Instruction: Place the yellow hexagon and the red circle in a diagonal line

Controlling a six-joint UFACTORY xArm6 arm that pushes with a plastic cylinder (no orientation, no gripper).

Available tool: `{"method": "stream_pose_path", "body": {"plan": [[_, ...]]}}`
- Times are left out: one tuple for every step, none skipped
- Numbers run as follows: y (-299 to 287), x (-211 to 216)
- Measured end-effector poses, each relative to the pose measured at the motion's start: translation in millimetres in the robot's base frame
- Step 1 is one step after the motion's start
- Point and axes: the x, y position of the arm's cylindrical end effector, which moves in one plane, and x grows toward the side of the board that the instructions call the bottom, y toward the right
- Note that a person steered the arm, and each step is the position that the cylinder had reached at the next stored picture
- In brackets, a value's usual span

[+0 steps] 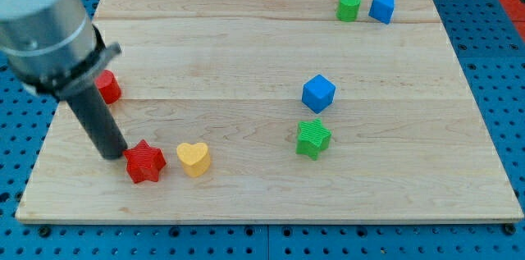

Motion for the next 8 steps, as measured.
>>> {"method": "stream_pose_path", "body": {"plan": [[66, -1], [-11, 0], [-87, 4], [-110, -63], [-88, -92], [10, -72], [54, -46], [34, -124]]}}
